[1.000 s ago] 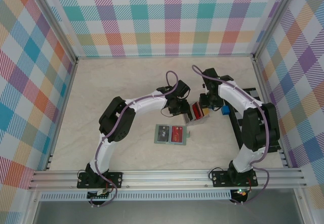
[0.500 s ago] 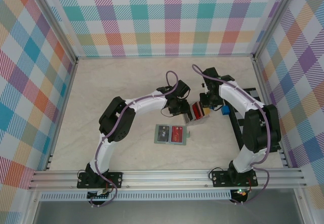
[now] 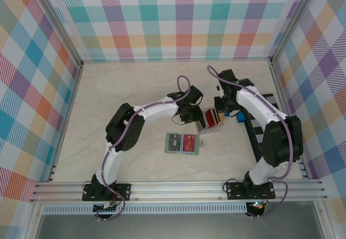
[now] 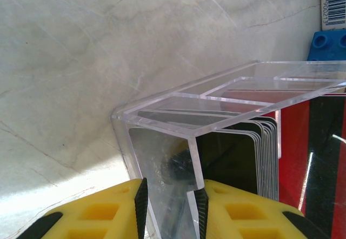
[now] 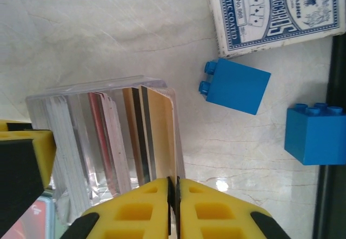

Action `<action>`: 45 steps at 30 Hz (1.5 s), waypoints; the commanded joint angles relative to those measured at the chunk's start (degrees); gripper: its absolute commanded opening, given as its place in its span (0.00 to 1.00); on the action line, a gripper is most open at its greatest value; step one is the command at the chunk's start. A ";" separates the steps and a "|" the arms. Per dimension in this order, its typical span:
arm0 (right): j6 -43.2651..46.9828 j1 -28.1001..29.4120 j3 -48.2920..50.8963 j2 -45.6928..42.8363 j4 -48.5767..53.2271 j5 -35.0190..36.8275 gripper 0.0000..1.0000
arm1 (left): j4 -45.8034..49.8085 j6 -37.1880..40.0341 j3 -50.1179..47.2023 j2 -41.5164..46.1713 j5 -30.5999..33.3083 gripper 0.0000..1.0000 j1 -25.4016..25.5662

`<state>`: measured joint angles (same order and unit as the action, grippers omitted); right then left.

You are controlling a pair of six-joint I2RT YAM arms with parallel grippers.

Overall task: Put the credit cards into the card holder
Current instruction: Pick up the credit card from the storage box, then flip over the card slot on the card holder.

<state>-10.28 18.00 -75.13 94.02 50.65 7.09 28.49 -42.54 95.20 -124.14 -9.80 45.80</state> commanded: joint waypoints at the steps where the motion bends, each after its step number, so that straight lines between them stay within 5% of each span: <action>1: -1.31 -0.27 -1.47 -1.80 1.23 -3.50 0.08 | 3.95 0.75 -0.72 -0.61 1.42 0.30 -0.97; 12: -8.21 -0.27 1.62 -10.22 -0.18 -13.10 0.02 | 1.57 0.68 -1.42 2.68 -0.09 0.34 -1.01; 18: -14.79 -0.34 6.87 -16.63 -3.24 -17.30 0.01 | 0.38 0.50 -3.80 8.28 0.30 0.44 -1.30; 29: -34.03 0.47 12.32 -19.60 -1.63 -17.05 0.00 | -1.80 -2.08 -16.09 20.95 2.06 0.52 -4.77; 38: -39.13 13.58 9.12 -16.00 -0.25 -6.02 0.00 | -1.89 -2.95 -25.58 26.50 1.99 0.53 -7.17; 45: -36.80 24.60 10.47 -11.99 -4.96 -6.52 0.00 | -2.65 -2.59 -33.34 30.30 1.66 0.55 -7.44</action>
<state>-47.16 40.10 -64.16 80.38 46.76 -1.06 25.61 -45.36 63.83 -96.40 -8.03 38.85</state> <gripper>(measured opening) 0.044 0.544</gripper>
